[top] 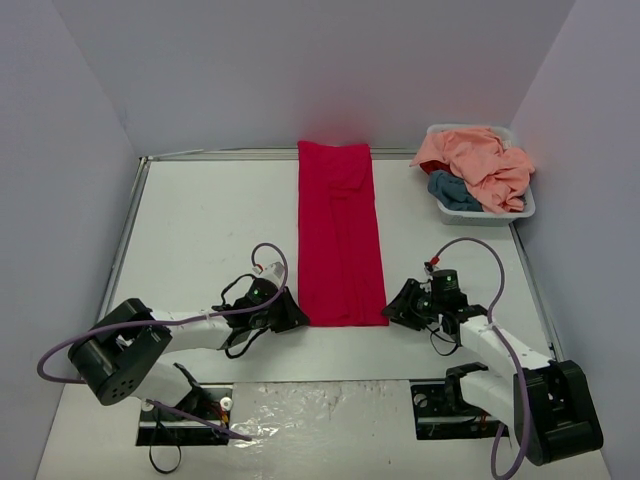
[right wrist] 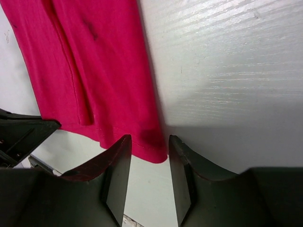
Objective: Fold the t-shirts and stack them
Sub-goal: Grab the bottom of the folded rectangular tshirt with both arms
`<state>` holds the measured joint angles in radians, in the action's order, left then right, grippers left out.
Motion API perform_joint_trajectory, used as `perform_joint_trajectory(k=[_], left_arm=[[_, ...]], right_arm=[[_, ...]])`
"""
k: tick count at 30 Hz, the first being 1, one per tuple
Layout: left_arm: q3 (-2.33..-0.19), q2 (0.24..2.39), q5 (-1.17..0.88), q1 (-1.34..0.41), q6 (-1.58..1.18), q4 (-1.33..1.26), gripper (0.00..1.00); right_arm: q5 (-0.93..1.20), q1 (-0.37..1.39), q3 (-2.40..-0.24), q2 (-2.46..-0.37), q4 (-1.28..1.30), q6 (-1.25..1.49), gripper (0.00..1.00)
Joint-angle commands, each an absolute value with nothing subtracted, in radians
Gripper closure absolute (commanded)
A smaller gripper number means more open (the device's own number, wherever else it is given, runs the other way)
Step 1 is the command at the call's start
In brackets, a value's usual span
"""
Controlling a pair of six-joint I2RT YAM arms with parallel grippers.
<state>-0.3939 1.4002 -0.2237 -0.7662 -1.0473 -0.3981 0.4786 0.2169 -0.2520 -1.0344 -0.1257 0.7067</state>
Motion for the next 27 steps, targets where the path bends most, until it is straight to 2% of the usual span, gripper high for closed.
perform_joint_trajectory(k=[1,10,14,21,27], left_arm=[[-0.379,1.407,-0.189,-0.770,-1.014,-0.285,0.97],[-0.374,1.407,-0.189,-0.770,-1.014,-0.287,0.97],[-0.374,1.410,-0.187,-0.770,-1.012,-0.288,0.97],[-0.377,1.411,-0.187,-0.770,-1.009,-0.287,0.97],[-0.380,1.398,-0.184,-0.770,-0.997,-0.269,0.98]], right_arm=[[0.469,0.230,-0.235,-1.057,-0.120,0.703,0.66],[0.457,0.250,-0.239,-1.077,-0.126,0.703,0.72],[0.453,0.256,-0.241,-1.083,-0.126,0.703,0.79],[0.453,0.267,-0.233,-1.077,-0.124,0.707,0.84],[0.451,0.273,-0.239,-1.075,-0.117,0.706,0.94]])
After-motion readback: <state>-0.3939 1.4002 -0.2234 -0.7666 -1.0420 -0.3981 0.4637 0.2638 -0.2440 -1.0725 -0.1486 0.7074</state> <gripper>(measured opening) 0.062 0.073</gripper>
